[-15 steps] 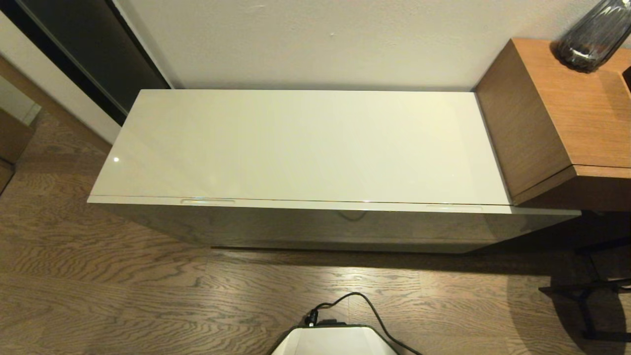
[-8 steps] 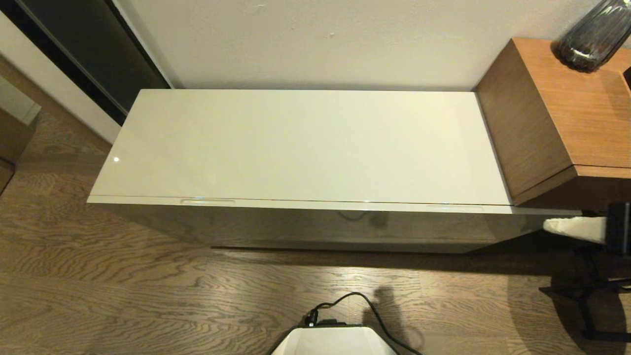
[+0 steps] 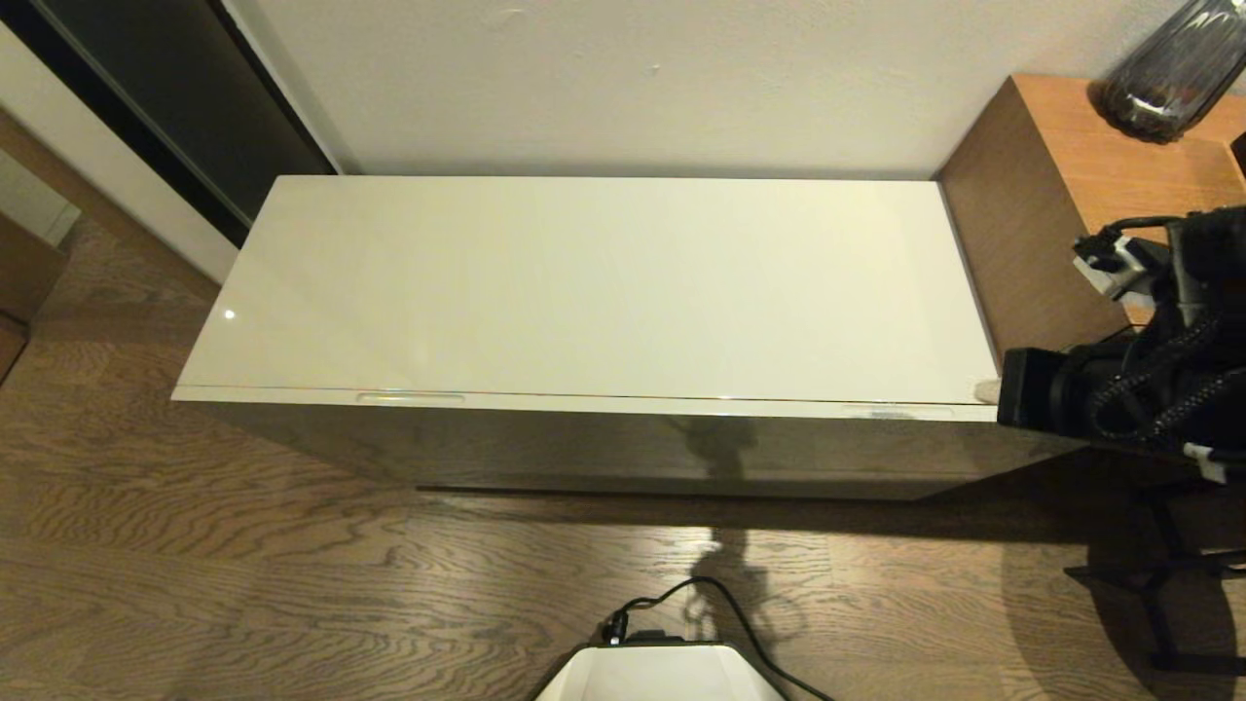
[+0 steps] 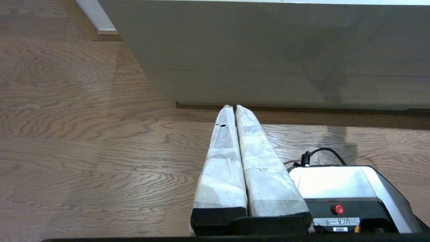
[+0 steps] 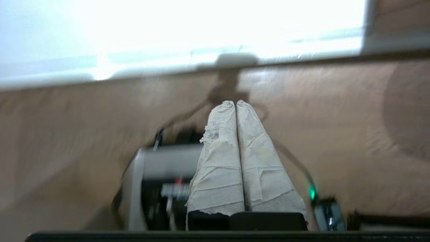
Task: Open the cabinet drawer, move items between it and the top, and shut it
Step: Open the drawer
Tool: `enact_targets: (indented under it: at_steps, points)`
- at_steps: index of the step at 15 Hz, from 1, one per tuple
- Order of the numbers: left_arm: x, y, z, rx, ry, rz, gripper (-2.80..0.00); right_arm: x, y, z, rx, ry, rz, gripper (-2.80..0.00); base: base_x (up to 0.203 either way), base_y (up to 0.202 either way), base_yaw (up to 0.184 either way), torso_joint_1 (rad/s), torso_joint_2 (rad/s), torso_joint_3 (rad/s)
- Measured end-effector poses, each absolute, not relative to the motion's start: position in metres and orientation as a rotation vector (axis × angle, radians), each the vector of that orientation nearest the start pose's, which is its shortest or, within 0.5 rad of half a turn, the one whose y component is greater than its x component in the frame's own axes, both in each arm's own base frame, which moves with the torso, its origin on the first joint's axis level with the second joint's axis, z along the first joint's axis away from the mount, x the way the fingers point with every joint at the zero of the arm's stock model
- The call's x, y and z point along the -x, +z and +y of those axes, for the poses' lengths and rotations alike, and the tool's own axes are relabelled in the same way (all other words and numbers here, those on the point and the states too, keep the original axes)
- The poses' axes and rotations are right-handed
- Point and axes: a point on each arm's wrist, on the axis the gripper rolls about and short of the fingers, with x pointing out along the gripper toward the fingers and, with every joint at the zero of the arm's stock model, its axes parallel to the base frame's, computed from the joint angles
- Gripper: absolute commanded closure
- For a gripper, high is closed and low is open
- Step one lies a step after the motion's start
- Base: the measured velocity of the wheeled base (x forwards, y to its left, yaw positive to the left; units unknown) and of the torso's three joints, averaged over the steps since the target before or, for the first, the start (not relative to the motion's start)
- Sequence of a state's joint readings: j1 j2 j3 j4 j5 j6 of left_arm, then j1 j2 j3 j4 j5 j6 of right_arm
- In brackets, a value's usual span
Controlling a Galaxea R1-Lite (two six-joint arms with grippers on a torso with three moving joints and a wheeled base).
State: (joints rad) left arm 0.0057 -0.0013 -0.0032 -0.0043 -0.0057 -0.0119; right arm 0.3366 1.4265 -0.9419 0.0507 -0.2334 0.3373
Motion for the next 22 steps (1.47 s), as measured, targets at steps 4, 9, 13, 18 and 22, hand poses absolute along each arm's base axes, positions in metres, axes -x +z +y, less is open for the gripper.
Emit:
enact_targets:
  at_steps: [4,9,13,18,22]
  points:
    - [0.023,0.077,0.0,0.012,0.0,-0.009,0.0,-0.246,0.206,0.084,-0.212,-0.052,0.536,0.0,0.0,0.0,0.0,0.0,0.0,0.0]
    - [0.023,0.077,0.0,0.012,0.0,-0.009,0.0,-0.263,0.162,0.098,-0.26,-0.079,0.609,0.0,0.0,0.0,0.0,0.0,0.0,0.0]
    - [0.023,0.077,0.0,0.012,0.0,-0.009,0.0,-0.272,0.155,0.102,-0.288,-0.096,0.583,0.0,0.0,0.0,0.0,0.0,0.0,0.0]
    - [0.023,0.077,0.0,0.011,0.0,-0.009,0.0,-0.284,0.155,0.106,-0.344,-0.151,0.555,0.0,0.0,0.0,0.0,0.0,0.0,0.0]
    - [0.023,0.077,0.0,0.012,0.0,-0.009,0.0,-0.291,0.15,0.109,-0.368,-0.166,0.564,0.0,0.0,0.0,0.0,0.0,0.0,0.0]
